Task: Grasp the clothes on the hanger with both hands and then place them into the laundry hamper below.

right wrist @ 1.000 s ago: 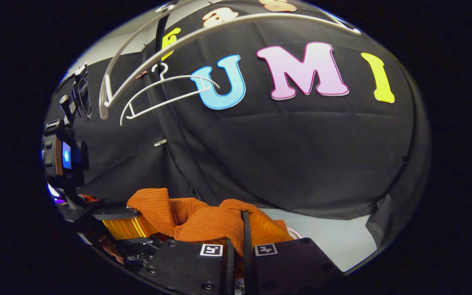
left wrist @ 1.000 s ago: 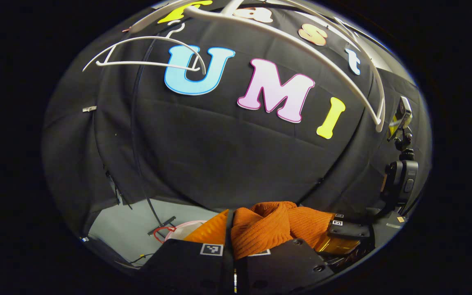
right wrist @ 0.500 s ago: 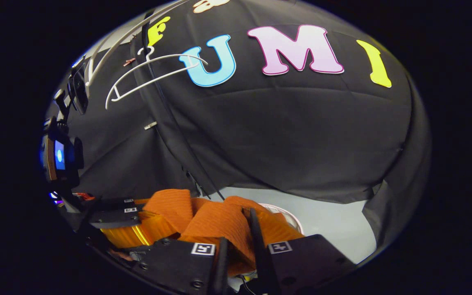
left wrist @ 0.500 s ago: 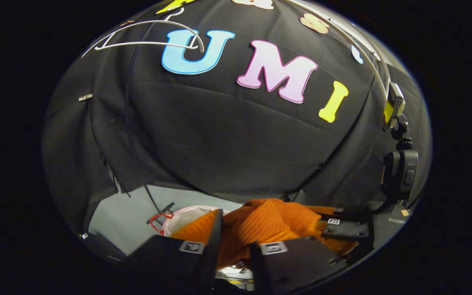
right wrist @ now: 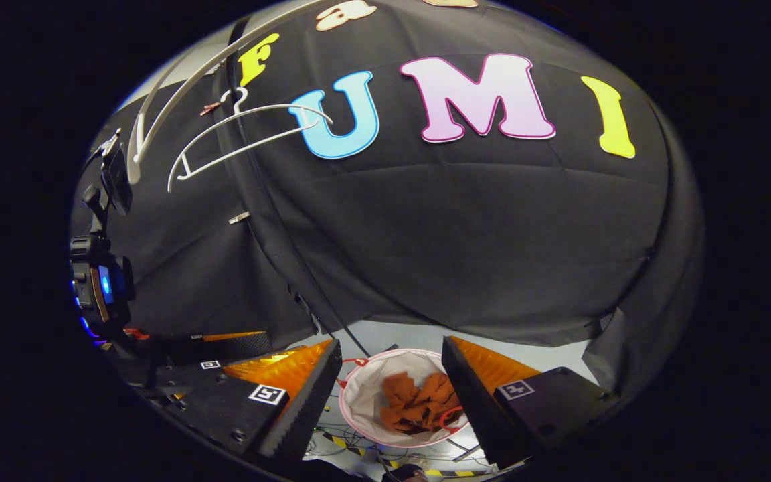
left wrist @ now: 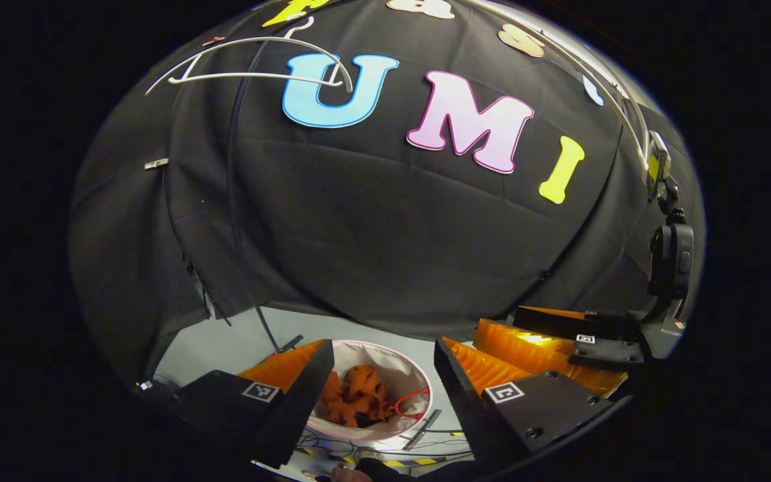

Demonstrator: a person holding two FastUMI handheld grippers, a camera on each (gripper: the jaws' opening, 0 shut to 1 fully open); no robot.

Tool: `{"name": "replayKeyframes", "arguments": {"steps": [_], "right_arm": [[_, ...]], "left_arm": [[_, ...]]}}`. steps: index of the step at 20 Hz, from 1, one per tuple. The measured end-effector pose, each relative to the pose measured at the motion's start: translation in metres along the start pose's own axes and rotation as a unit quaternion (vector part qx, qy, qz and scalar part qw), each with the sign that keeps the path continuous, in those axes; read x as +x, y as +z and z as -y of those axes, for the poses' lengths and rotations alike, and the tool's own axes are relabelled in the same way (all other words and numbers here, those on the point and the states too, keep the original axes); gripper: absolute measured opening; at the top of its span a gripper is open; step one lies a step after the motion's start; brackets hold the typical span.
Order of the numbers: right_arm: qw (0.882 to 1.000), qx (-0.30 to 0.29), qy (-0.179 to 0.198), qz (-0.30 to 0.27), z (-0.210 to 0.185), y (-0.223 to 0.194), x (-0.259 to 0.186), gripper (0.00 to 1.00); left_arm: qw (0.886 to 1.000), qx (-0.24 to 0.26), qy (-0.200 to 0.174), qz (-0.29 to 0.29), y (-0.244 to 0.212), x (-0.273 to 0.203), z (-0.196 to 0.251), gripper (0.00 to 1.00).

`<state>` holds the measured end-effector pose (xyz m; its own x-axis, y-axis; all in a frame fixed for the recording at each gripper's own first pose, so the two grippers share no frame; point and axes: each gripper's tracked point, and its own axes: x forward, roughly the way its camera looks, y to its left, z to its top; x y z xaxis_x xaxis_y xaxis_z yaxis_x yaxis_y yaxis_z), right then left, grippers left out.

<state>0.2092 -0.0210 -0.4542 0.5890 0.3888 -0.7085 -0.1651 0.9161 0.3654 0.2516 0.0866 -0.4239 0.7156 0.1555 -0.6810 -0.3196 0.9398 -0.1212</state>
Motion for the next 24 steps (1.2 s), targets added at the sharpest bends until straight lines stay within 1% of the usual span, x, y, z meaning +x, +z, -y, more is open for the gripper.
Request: {"name": "replayKeyframes", "arguments": {"steps": [4,6,13,17,19,21,22,24], "right_arm": [[1.000,0.014,0.004,-0.003,-0.007,-0.007,-0.009,0.99],[1.000,0.011,0.004,0.001,-0.010,-0.007,-0.015,0.99],[0.999,0.008,-0.008,0.039,-0.011,0.005,-0.022,0.99],[0.997,0.008,-0.017,0.081,-0.016,0.018,-0.024,0.99],[0.994,0.004,-0.024,0.105,-0.019,0.025,-0.025,0.98],[0.992,0.000,-0.029,0.126,-0.020,0.031,-0.031,1.00],[0.990,-0.002,-0.030,0.138,-0.021,0.036,-0.033,0.98],[0.985,-0.004,-0.035,0.166,-0.027,0.049,-0.038,0.98]], "left_arm": [[1.000,-0.007,-0.008,0.003,-0.005,-0.013,0.003,0.95],[1.000,-0.003,-0.012,0.010,-0.003,-0.023,0.004,0.95],[0.998,0.015,-0.036,0.043,0.003,-0.073,0.003,0.95],[0.995,0.026,-0.056,0.077,0.014,-0.109,0.005,0.95],[0.993,0.034,-0.063,0.099,0.027,-0.142,0.001,0.95],[0.989,0.040,-0.074,0.123,0.039,-0.171,0.001,0.95],[0.987,0.043,-0.079,0.137,0.037,-0.181,0.000,0.95],[0.982,0.054,-0.085,0.159,0.046,-0.211,-0.005,0.95]]}}
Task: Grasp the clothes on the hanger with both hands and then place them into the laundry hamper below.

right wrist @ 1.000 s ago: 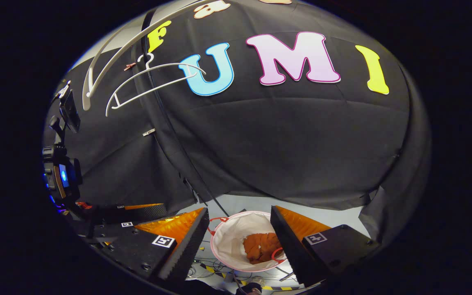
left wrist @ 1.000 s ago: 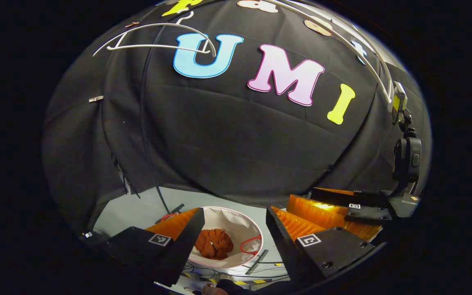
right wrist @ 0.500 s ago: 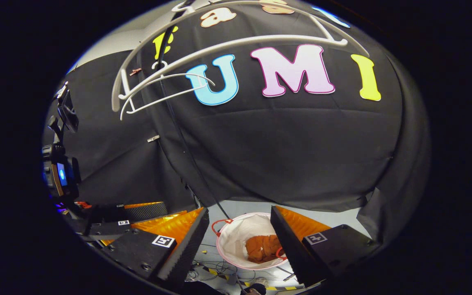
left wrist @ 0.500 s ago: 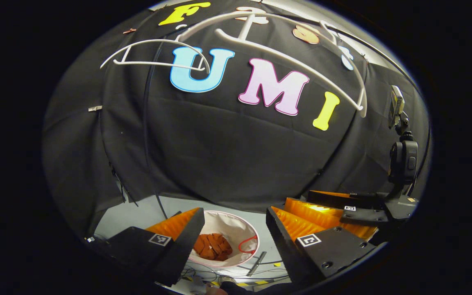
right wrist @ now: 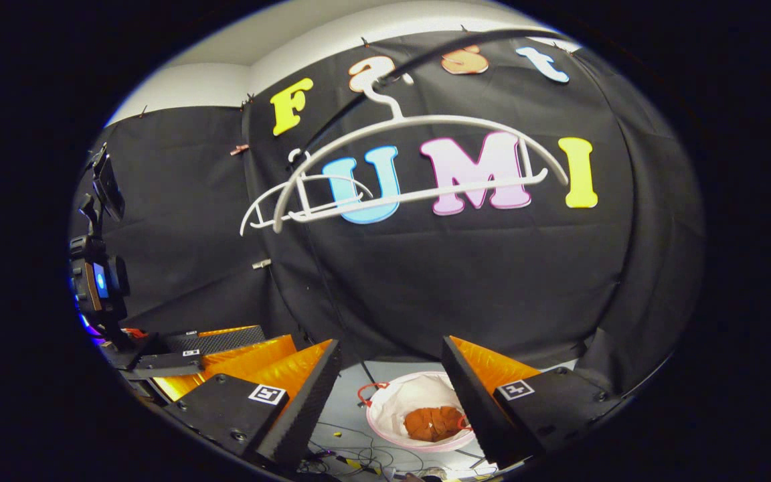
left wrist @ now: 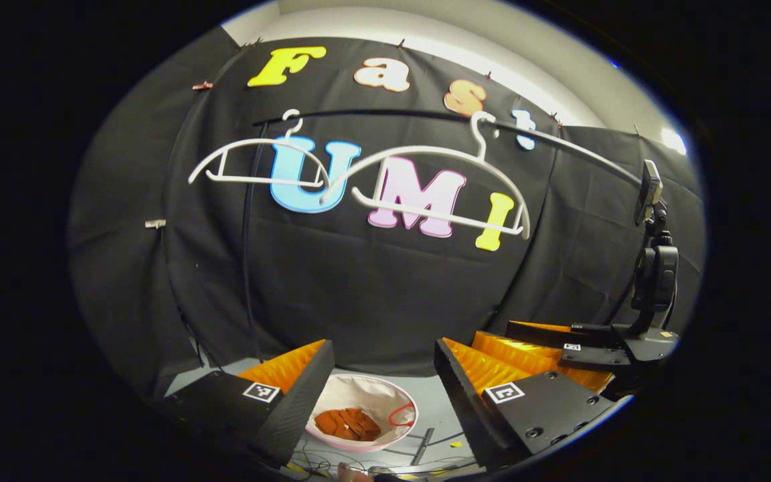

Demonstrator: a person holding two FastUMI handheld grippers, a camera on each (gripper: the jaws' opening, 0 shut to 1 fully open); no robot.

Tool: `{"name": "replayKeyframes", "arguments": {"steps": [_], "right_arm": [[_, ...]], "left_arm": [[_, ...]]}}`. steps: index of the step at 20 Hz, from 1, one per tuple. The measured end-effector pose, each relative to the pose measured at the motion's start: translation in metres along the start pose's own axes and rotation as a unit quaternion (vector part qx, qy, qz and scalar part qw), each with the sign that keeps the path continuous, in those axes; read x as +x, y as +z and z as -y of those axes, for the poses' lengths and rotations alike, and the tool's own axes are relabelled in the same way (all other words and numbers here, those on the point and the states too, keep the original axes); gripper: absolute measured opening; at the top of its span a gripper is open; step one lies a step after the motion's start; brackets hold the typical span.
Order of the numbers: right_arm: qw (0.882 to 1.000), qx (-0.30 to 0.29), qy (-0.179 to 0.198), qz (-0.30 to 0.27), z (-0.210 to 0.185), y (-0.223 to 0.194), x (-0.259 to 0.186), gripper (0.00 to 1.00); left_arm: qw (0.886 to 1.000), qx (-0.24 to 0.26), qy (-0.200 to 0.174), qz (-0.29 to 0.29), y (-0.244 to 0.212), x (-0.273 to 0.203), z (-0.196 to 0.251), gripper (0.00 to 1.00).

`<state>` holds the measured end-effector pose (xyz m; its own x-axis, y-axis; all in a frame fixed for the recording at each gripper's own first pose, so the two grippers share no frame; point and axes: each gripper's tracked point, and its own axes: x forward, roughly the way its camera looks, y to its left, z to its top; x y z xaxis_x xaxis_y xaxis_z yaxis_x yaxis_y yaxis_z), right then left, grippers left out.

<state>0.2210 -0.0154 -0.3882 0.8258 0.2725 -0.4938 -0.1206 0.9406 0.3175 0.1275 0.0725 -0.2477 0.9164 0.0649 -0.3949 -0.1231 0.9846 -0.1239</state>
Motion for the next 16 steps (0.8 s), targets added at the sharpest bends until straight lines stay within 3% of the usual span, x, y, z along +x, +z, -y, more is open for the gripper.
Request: {"name": "replayKeyframes", "arguments": {"steps": [8,9,12,16], "right_arm": [[0.992,-0.025,-0.016,0.127,-0.012,0.046,-0.007,0.98],[0.989,-0.032,-0.020,0.141,-0.012,0.052,-0.009,0.92],[0.979,-0.052,-0.024,0.194,-0.015,0.072,-0.014,1.00],[0.972,-0.058,-0.054,0.222,-0.008,0.081,-0.022,0.98]], "left_arm": [[0.991,0.046,-0.034,0.125,0.067,-0.126,0.011,0.95],[0.989,0.050,-0.039,0.134,0.073,-0.139,0.013,0.95],[0.986,0.064,-0.040,0.152,0.080,-0.174,0.011,0.95],[0.981,0.092,-0.051,0.164,0.080,-0.202,0.018,0.92]]}}
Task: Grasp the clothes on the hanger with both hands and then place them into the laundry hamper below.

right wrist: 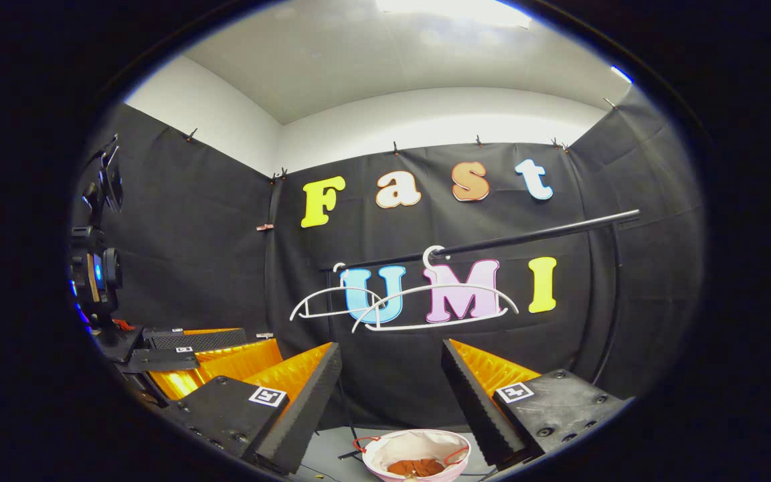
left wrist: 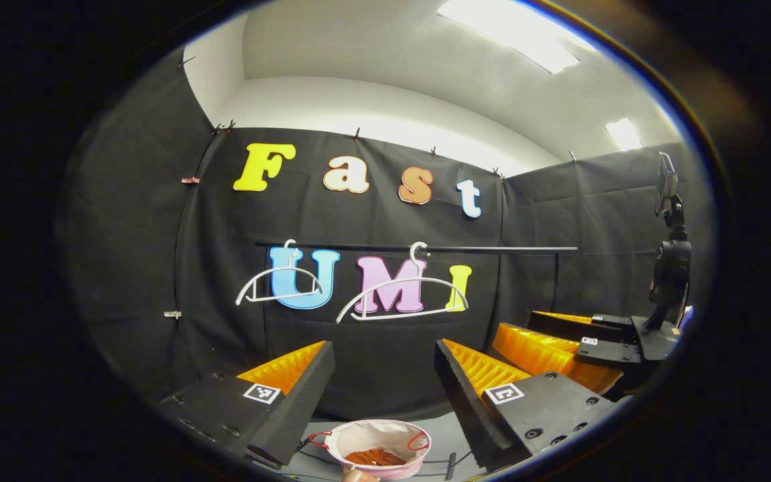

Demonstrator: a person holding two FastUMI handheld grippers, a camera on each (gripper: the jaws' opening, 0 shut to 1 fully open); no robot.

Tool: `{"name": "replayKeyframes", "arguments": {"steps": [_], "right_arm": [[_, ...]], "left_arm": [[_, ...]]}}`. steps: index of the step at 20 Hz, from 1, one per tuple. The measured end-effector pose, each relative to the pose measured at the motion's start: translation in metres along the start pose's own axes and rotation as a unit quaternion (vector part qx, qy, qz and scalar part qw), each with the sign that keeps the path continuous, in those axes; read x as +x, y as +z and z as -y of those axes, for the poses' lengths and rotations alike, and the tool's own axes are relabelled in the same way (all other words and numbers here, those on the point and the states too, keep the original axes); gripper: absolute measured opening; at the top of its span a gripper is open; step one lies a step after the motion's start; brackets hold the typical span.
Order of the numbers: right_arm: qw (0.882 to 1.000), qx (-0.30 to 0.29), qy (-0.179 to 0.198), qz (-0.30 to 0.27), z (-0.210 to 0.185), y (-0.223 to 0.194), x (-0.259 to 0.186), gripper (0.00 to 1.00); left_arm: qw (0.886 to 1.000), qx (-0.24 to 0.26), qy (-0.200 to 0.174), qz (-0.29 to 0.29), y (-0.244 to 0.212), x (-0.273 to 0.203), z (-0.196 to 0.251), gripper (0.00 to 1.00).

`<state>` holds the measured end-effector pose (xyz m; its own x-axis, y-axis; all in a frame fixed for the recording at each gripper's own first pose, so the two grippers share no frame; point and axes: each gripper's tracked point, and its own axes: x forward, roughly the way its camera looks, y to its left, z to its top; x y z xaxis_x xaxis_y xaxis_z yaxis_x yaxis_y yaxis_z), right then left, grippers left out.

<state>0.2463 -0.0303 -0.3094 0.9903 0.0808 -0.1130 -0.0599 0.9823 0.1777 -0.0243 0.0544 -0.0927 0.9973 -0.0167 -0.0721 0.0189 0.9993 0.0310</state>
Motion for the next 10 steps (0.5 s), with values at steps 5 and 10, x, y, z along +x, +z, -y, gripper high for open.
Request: {"name": "replayKeyframes", "arguments": {"steps": [5,10], "right_arm": [[0.999,0.000,-0.036,0.013,0.016,0.016,-0.020,0.98],[1.000,-0.009,-0.019,0.023,0.021,0.036,-0.034,0.97]], "left_arm": [[0.999,-0.001,-0.032,0.016,0.012,-0.010,0.028,0.92],[0.999,-0.001,-0.021,0.025,0.020,-0.004,0.044,0.92]]}}
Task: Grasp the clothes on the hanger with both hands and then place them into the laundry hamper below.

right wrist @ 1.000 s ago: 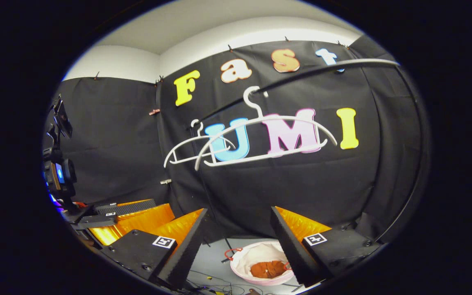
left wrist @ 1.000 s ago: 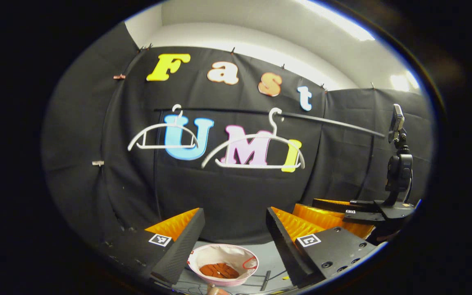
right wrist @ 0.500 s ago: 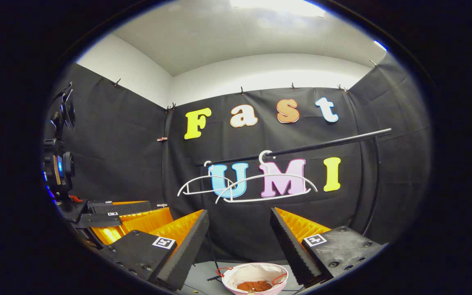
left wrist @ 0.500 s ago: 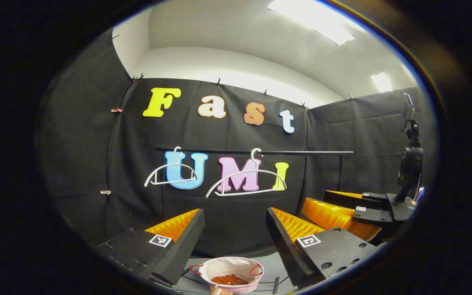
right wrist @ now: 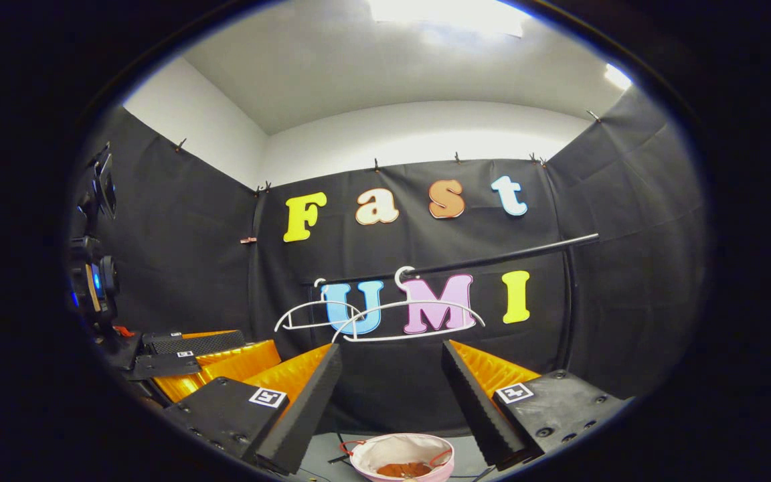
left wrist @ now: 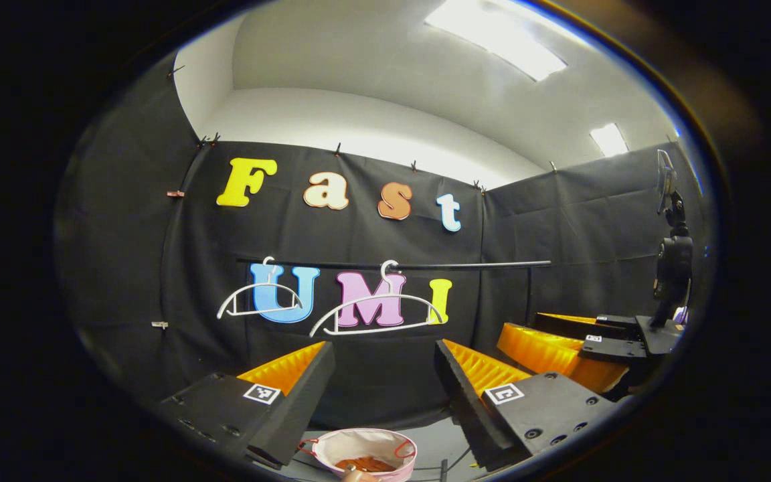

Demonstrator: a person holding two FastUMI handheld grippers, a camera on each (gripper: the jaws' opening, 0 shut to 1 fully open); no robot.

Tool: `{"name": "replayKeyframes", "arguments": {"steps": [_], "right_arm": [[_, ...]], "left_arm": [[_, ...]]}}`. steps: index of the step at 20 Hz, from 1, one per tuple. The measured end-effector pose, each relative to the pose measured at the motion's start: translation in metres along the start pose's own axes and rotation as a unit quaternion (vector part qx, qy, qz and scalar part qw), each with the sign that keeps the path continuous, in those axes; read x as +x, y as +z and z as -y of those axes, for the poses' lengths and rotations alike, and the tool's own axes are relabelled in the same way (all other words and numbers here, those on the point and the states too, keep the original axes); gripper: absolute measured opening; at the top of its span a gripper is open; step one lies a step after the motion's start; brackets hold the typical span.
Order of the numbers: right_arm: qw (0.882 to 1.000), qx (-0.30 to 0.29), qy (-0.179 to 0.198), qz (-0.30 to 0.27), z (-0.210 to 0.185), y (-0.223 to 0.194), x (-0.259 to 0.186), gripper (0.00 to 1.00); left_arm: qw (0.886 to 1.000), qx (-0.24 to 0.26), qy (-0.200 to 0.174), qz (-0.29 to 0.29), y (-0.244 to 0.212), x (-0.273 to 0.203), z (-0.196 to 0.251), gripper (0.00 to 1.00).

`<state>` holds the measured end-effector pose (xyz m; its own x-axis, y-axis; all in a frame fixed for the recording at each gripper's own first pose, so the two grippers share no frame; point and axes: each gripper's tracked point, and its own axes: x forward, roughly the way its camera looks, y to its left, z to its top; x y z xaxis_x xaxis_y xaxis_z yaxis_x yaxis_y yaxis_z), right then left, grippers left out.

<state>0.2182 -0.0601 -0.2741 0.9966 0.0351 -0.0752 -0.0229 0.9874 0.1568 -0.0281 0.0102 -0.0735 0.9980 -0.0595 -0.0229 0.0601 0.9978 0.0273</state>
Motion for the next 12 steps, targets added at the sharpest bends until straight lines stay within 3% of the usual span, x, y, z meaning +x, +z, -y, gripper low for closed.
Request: {"name": "replayKeyframes", "arguments": {"steps": [1,12], "right_arm": [[1.000,-0.002,0.002,0.007,0.003,0.006,0.000,0.98],[0.999,0.000,0.037,-0.018,0.019,0.002,-0.004,0.98]], "left_arm": [[1.000,0.001,-0.002,0.005,0.003,0.001,0.006,0.95],[1.000,0.001,0.016,0.005,0.005,0.004,0.028,0.95]]}}
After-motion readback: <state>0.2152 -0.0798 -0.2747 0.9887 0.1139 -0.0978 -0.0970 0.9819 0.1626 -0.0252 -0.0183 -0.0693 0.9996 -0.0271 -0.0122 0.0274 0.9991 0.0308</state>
